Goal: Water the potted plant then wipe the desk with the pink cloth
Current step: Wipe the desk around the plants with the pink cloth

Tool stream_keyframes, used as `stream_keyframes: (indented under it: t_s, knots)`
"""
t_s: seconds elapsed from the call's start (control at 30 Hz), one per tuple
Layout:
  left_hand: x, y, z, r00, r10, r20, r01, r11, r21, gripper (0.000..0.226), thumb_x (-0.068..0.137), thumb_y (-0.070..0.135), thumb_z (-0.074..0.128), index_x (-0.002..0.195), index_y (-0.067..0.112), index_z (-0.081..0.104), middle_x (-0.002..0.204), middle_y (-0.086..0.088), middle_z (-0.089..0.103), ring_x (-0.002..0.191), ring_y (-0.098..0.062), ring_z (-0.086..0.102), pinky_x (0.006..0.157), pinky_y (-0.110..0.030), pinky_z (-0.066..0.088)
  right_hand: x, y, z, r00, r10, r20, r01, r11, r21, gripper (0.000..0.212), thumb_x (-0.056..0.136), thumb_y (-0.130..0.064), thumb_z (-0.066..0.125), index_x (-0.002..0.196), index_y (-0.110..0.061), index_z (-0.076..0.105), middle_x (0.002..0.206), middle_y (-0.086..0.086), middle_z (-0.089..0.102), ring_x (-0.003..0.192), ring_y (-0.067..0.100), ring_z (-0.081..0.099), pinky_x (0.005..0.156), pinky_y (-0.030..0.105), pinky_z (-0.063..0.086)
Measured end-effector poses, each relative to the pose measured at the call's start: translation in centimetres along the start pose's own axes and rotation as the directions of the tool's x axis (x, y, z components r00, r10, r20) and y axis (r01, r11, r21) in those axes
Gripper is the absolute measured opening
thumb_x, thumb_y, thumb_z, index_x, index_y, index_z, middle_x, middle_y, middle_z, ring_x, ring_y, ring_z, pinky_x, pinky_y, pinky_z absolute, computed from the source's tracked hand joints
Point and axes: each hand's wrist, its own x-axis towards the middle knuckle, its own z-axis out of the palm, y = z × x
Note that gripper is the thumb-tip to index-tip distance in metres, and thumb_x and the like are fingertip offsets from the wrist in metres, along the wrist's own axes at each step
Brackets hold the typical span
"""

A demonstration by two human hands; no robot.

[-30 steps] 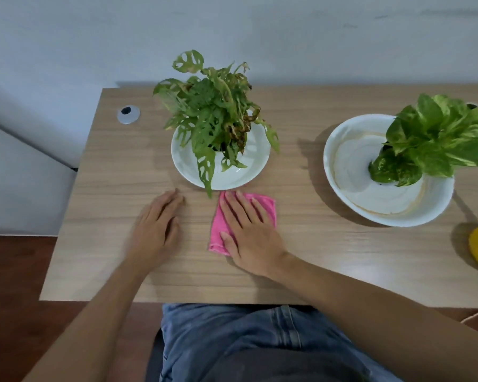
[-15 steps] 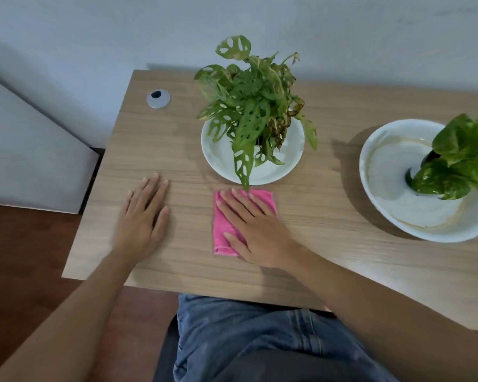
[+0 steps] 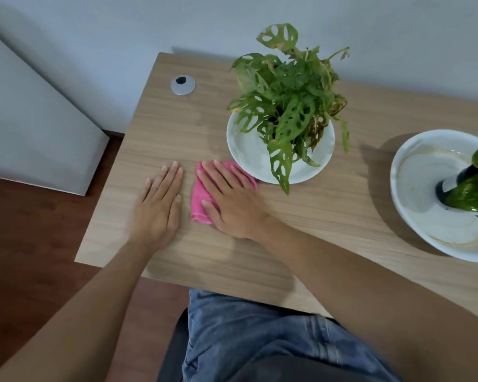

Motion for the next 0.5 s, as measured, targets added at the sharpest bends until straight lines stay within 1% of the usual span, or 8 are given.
stream_keyframes:
  t_s: [0.1,0.2,0.37,0.5]
  knots:
    - [0.1,0.0,-0.3,1.000,0.006,0.007,-0.006,1.000,-0.017,0.062,0.118,0.032,0.025,0.179,0.031,0.012,0.188,0.014,0.009,0.173,-0.006,0.005,0.140,-0.051,0.016,3.2,-2.0,0.3,0.998,0.065,-0.025,-0.064,0.997,0.040,0.075,0.112,-0.051,0.029,0.179,-0.018,0.021,0.187,0.000,0.017,0.174,0.022,0.013,0.138,0.050,0.012]
    - [0.0,0.0,-0.4,1.000,0.012,0.008,-0.012,1.000,-0.028,0.063,0.117,0.032,0.025,0.179,0.032,0.013,0.187,0.014,0.010,0.173,-0.006,0.006,0.140,-0.051,0.016,3.1,-2.3,0.7,0.995,0.091,-0.037,-0.089,0.995,0.052,0.075,0.112,-0.051,0.030,0.179,-0.019,0.020,0.187,-0.001,0.016,0.174,0.021,0.012,0.138,0.049,0.011]
    - [0.0,0.3,-0.4,1.000,0.002,-0.019,-0.002,1.000,-0.023,0.062,0.118,0.035,0.026,0.178,0.031,0.017,0.187,0.013,0.012,0.173,-0.007,0.008,0.140,-0.051,0.016,-1.9,-0.3,0.6,0.999,0.034,-0.039,-0.033,0.999,0.026,0.073,0.116,-0.053,0.030,0.179,-0.020,0.019,0.188,0.000,0.013,0.175,0.020,0.009,0.139,0.049,0.011]
    - [-0.2,0.7,-0.2,0.998,0.003,-0.056,-0.003,1.000,-0.001,0.063,0.116,0.032,0.030,0.178,0.027,0.022,0.187,0.010,0.018,0.173,-0.010,0.014,0.139,-0.052,0.019,-7.8,2.5,0.1,0.999,0.049,-0.011,-0.049,0.999,0.022,0.072,0.118,-0.055,0.029,0.180,-0.022,0.014,0.188,-0.002,0.007,0.175,0.018,0.003,0.139,0.049,0.011]
